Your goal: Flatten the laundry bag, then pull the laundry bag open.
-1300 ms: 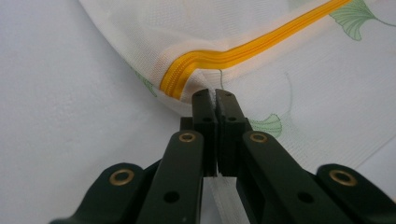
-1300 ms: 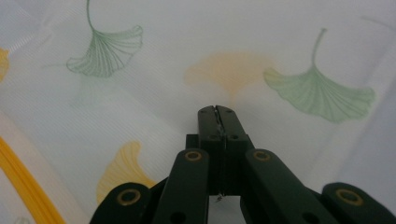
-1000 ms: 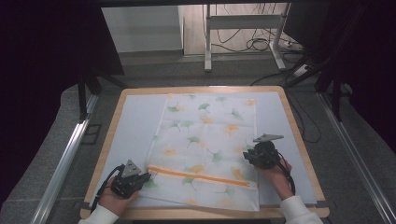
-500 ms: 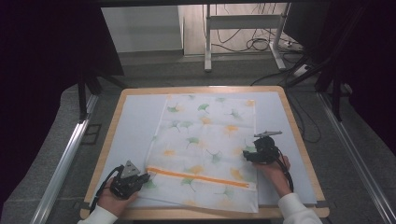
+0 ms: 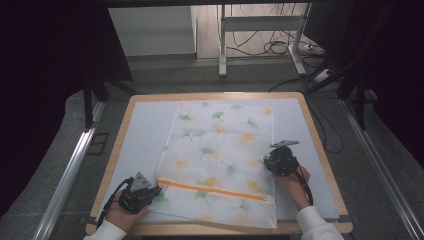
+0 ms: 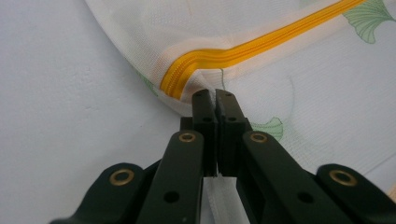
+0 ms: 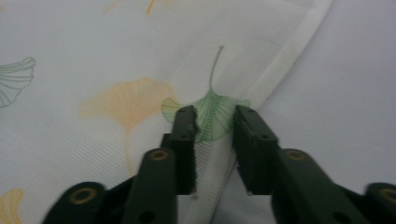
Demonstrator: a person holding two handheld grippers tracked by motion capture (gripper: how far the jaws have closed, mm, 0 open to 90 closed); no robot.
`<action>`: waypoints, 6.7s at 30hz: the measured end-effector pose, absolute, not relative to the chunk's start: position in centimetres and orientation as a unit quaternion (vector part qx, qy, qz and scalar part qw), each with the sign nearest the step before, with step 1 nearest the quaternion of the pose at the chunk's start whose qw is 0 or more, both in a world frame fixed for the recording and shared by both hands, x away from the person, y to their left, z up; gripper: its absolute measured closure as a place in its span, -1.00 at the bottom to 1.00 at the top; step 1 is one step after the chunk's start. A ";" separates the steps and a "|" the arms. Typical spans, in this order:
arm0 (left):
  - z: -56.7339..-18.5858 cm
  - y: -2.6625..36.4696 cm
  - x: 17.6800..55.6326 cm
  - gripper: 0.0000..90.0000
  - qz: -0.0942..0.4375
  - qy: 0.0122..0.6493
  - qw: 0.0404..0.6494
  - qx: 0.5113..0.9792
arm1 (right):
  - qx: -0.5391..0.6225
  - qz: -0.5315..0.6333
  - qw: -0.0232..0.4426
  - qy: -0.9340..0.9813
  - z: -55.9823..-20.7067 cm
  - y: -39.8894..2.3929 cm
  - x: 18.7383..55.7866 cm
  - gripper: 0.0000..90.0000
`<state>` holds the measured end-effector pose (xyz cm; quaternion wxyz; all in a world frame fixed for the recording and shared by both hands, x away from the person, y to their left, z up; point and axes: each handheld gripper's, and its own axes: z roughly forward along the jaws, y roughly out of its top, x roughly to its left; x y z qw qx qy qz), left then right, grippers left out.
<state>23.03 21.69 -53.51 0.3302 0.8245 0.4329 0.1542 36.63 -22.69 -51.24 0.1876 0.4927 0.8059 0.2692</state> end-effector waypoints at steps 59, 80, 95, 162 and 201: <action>-50.6 23.7 22.6 -0.37 0.224 0.461 0.402 0.759 | 0.394 0.391 0.151 0.818 -48.8 -23.9 30.1 -0.15; -48.9 18.3 24.9 -0.36 0.196 0.395 0.423 0.792 | 0.375 0.386 0.127 0.833 -49.2 -25.4 26.6 0.63; -47.9 12.8 26.6 -0.24 0.143 0.336 0.427 0.827 | 0.373 0.374 0.111 0.842 -49.5 -25.6 25.9 0.97; -50.4 -5.7 32.6 -0.08 0.062 0.188 0.403 0.893 | 0.343 0.351 0.082 0.868 -50.9 -23.9 24.8 0.97; -52.0 -7.6 32.8 0.86 0.060 0.164 0.368 0.913 | 0.341 0.342 0.083 0.872 -51.1 -23.5 25.1 0.97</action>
